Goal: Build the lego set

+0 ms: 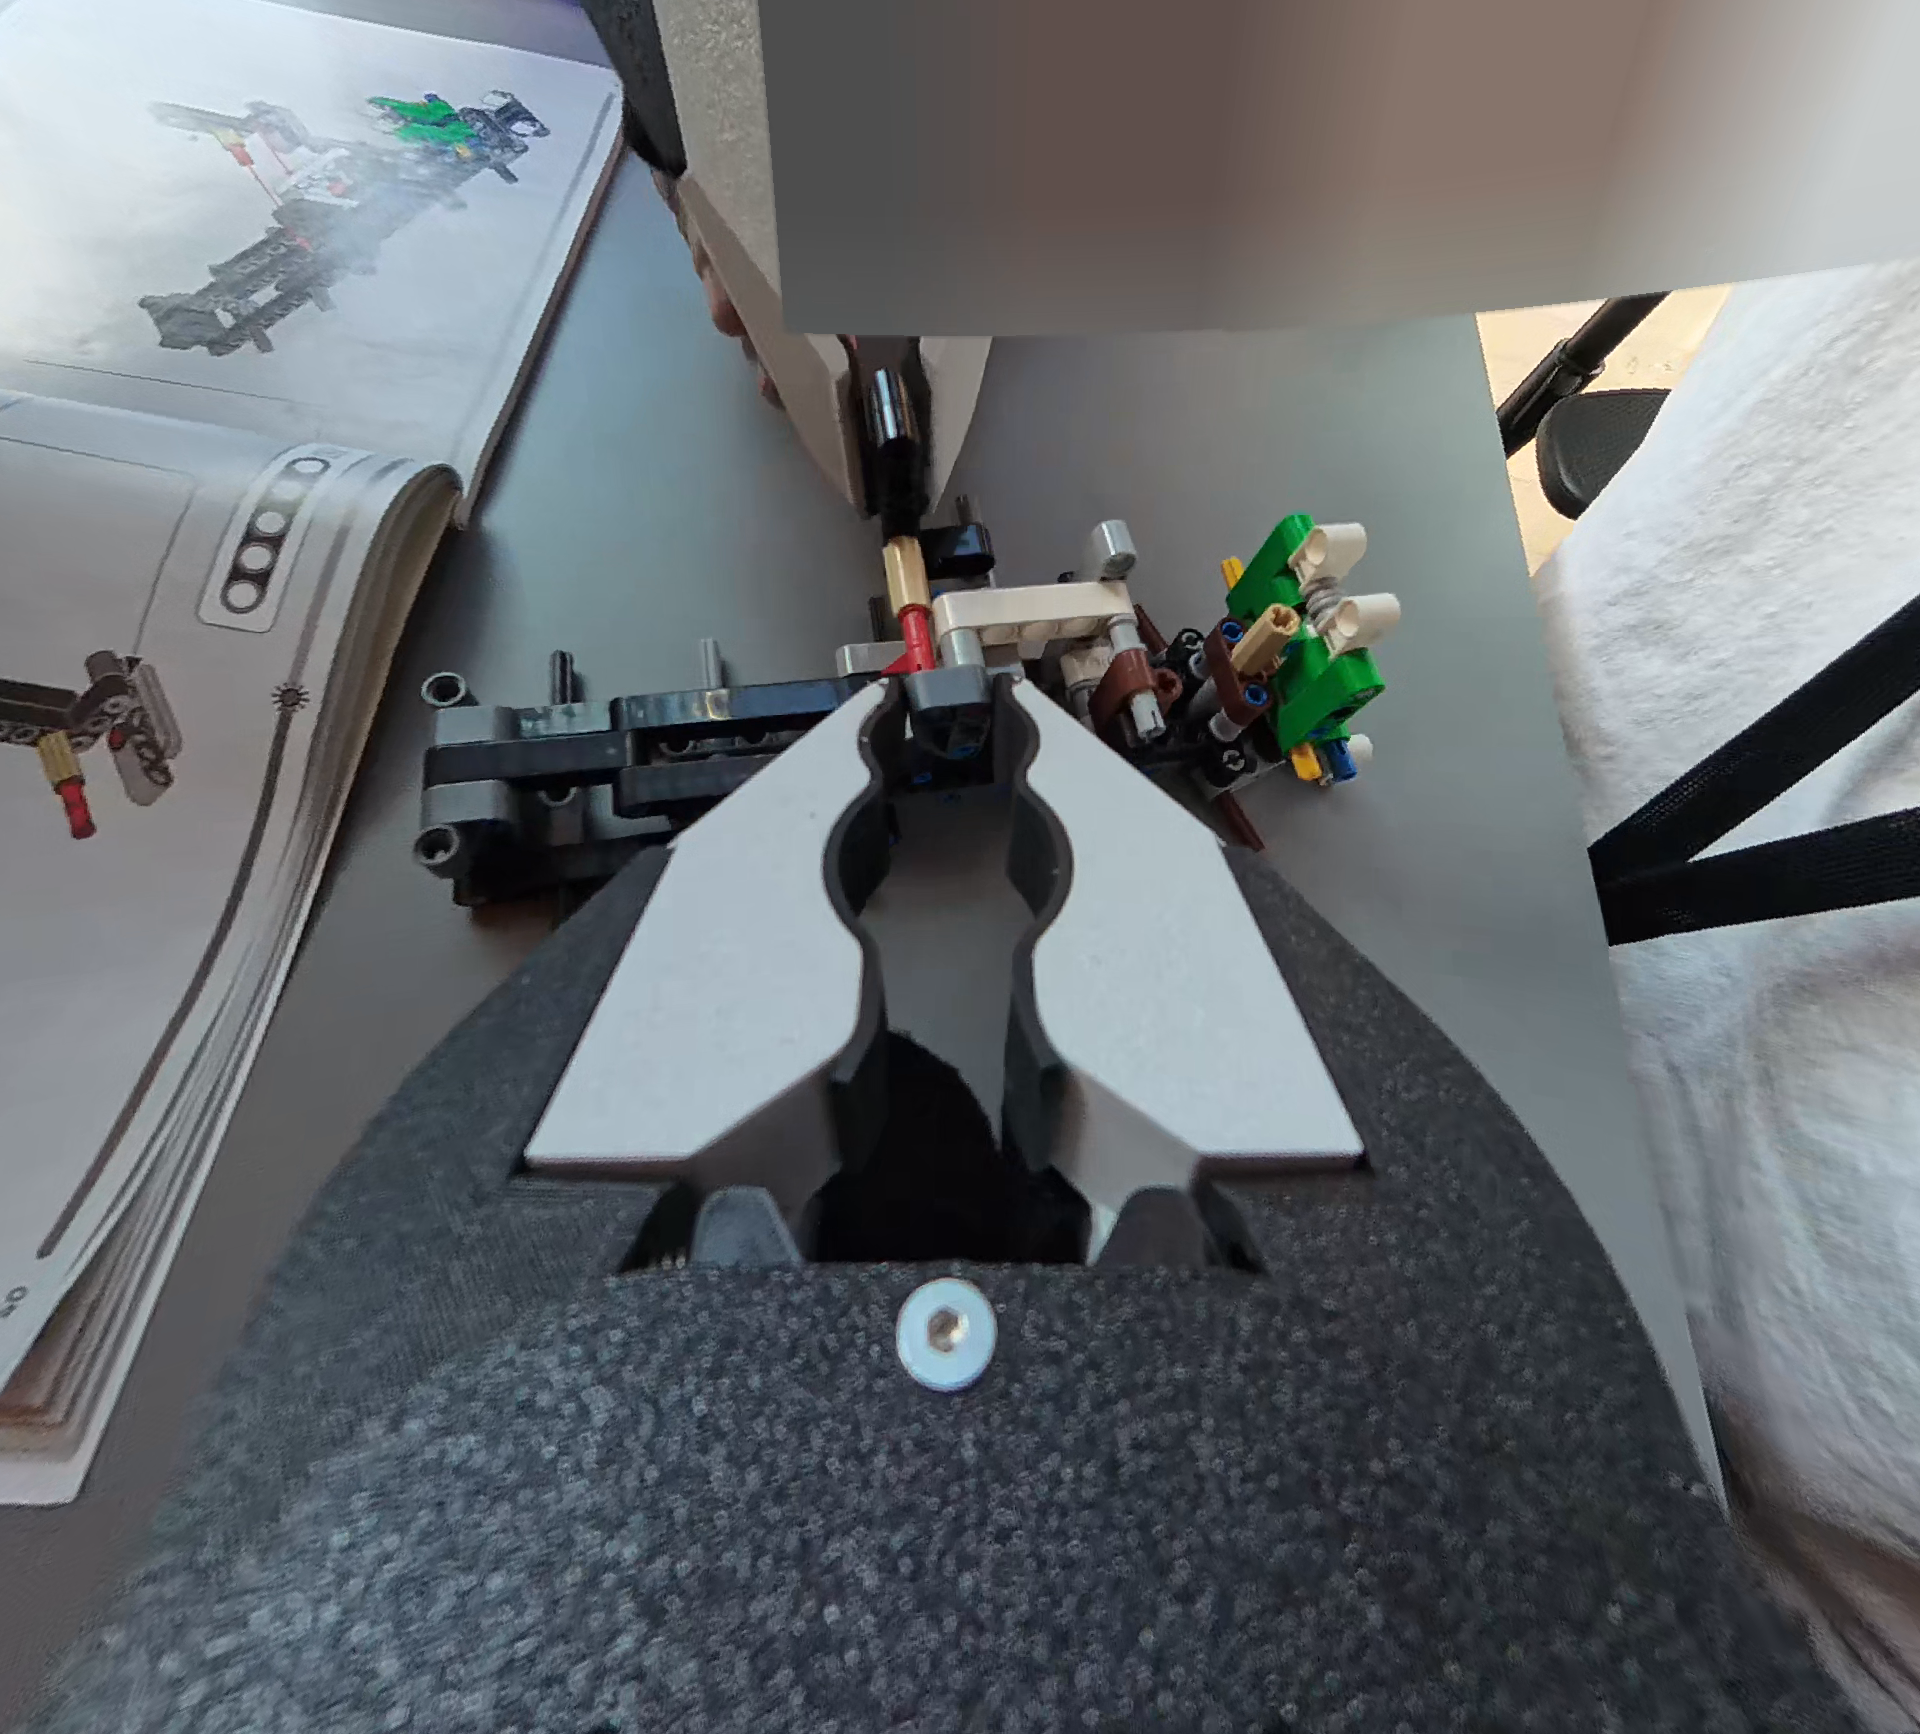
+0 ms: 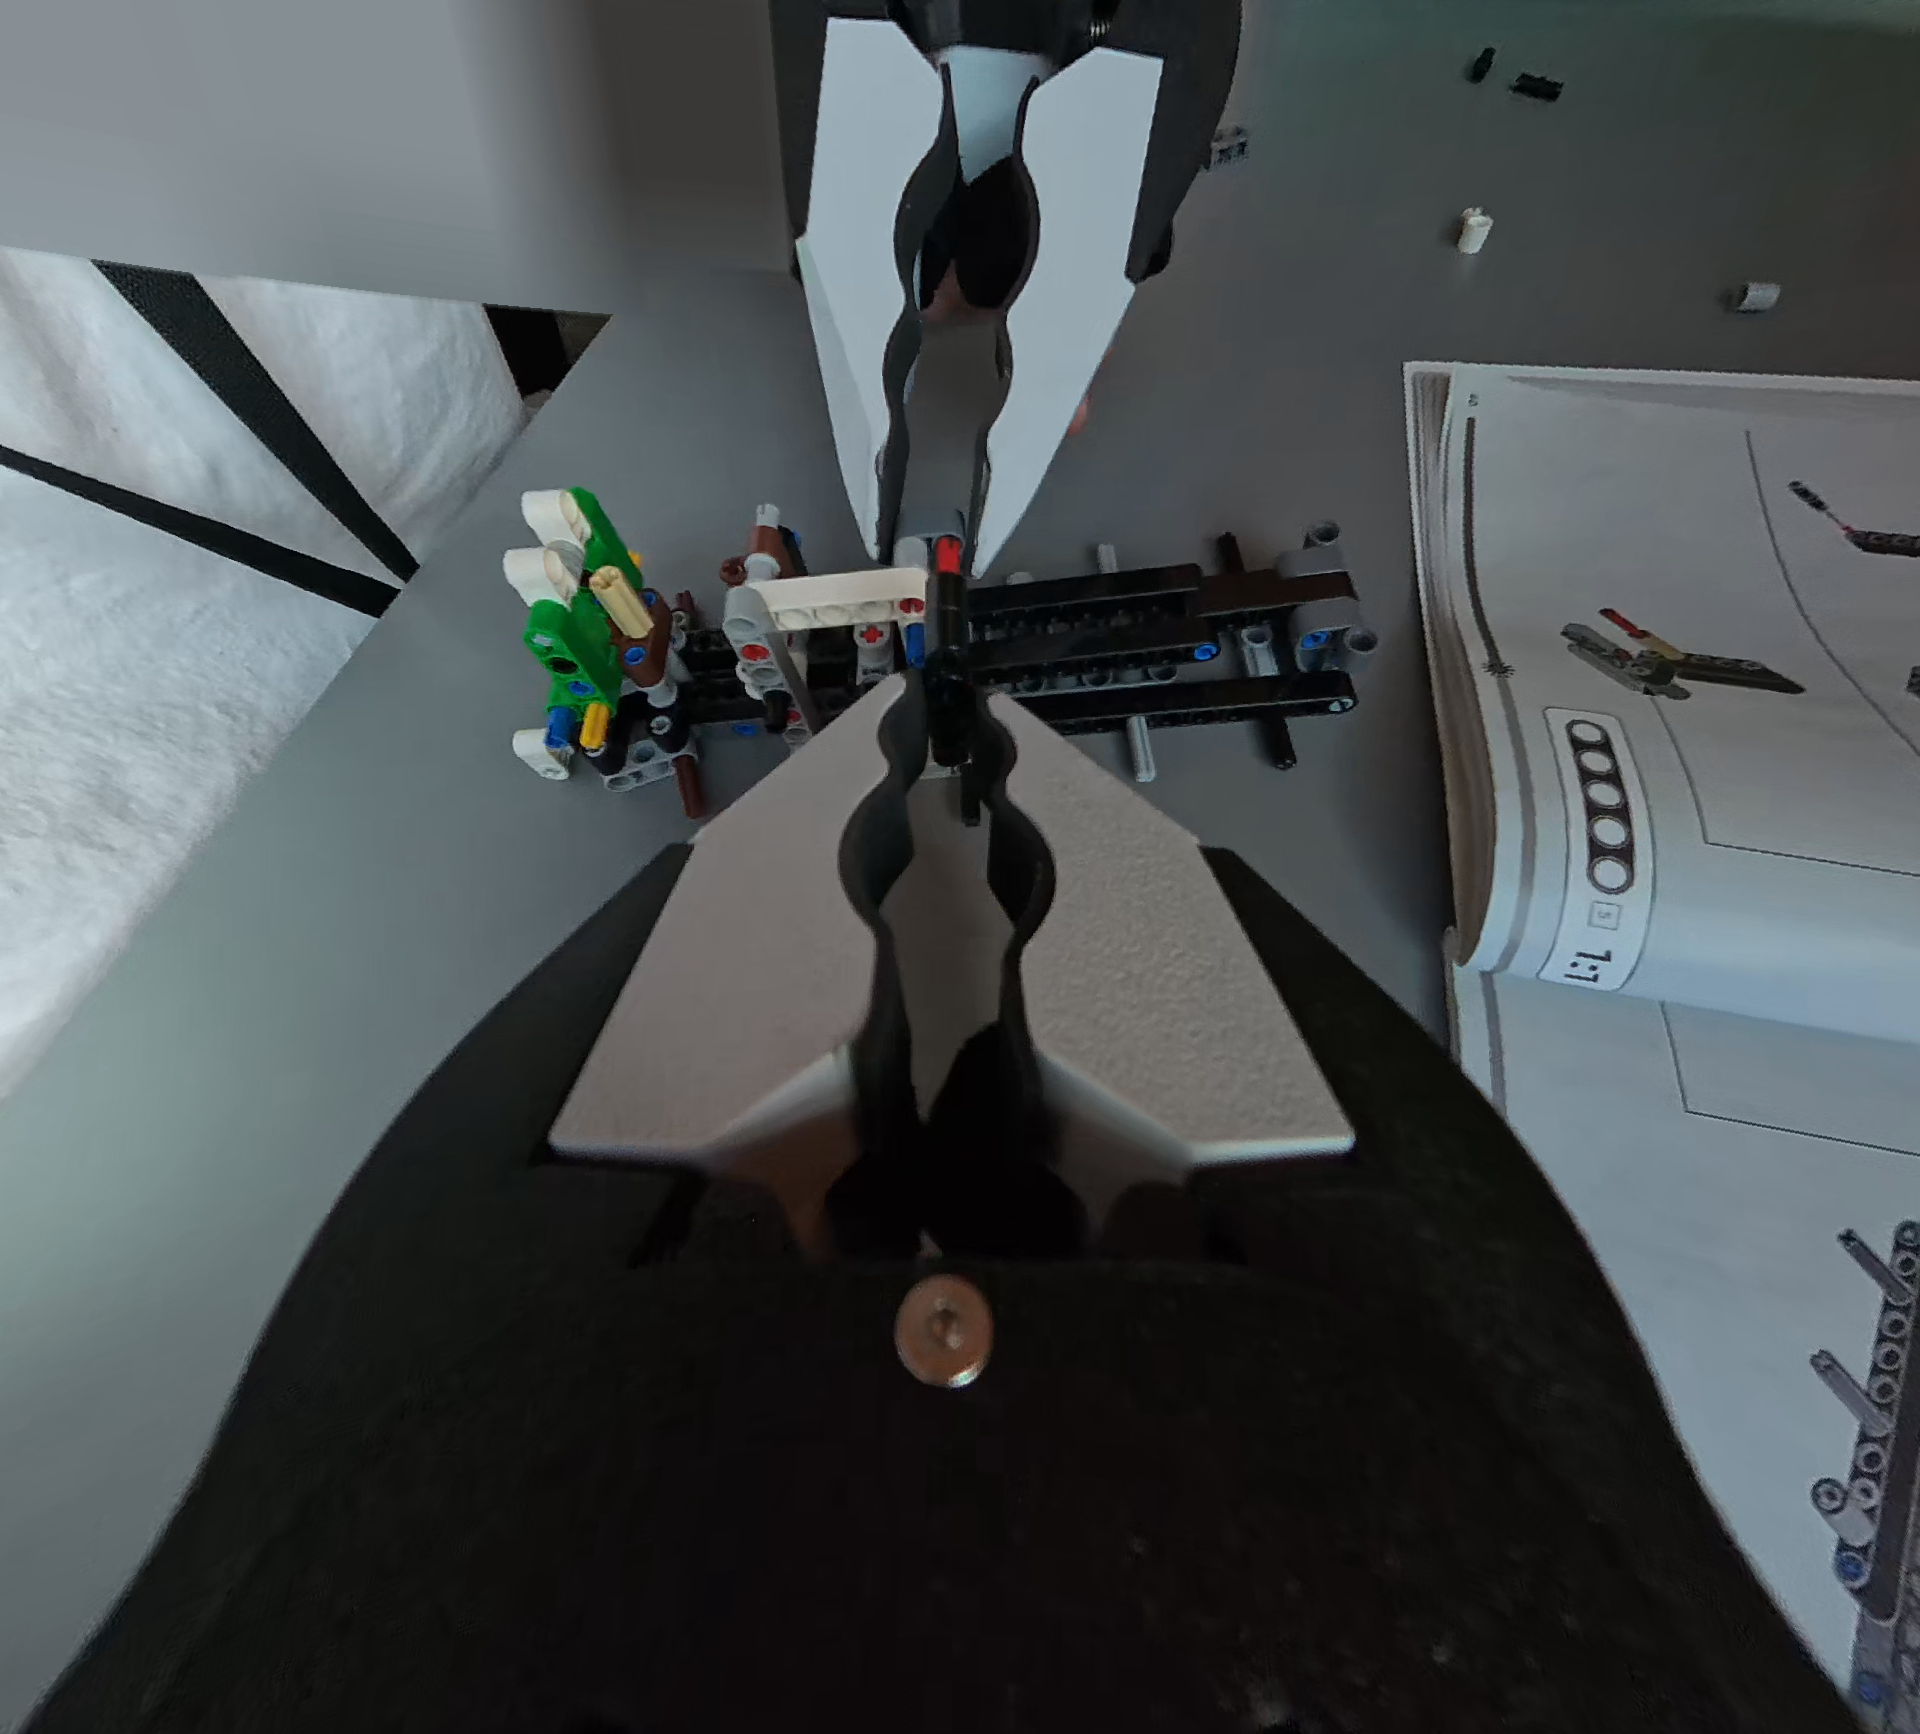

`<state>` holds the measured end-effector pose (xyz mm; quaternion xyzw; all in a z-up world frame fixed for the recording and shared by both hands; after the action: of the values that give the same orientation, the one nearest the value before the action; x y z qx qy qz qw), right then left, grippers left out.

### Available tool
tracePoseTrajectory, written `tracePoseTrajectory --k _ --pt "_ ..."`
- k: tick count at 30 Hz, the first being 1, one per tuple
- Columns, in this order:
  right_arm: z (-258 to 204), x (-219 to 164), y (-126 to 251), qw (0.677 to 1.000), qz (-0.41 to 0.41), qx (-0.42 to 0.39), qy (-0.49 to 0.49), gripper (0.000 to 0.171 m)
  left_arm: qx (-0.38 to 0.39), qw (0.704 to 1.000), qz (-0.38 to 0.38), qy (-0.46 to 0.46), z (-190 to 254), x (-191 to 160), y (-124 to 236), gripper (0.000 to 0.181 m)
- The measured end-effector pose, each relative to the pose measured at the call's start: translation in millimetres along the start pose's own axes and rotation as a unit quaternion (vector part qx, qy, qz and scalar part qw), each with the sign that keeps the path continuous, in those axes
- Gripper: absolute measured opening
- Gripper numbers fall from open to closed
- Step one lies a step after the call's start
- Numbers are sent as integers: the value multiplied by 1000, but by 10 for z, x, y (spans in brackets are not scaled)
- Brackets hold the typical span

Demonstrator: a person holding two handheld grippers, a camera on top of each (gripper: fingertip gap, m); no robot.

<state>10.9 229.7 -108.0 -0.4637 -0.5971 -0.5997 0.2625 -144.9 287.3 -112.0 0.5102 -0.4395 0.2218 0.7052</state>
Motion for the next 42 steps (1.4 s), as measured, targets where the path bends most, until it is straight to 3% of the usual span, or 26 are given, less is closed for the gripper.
tracePoseTrajectory --k 4,37,42 --pt "-28 35 11 998 -2 -16 63 6 -10 1000 1 11 -10 -5 -3 14" --pt "61 21 -2 999 11 34 1 6 -31 999 -8 9 -10 4 -26 15" --pt "61 19 -7 999 16 28 10 6 -4 1000 0 -9 6 -1 -9 16"
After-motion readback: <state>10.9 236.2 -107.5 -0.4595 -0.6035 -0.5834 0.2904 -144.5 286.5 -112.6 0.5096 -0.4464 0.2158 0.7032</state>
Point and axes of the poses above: each gripper's, where its closed fingertips meet, y back along the fingers, x out of its top, z = x × y across the jaws, the point moved 8 cm from there along y, back along the fingers, and after that the axes turned 6 degrees about x, right-handed, at the moved point
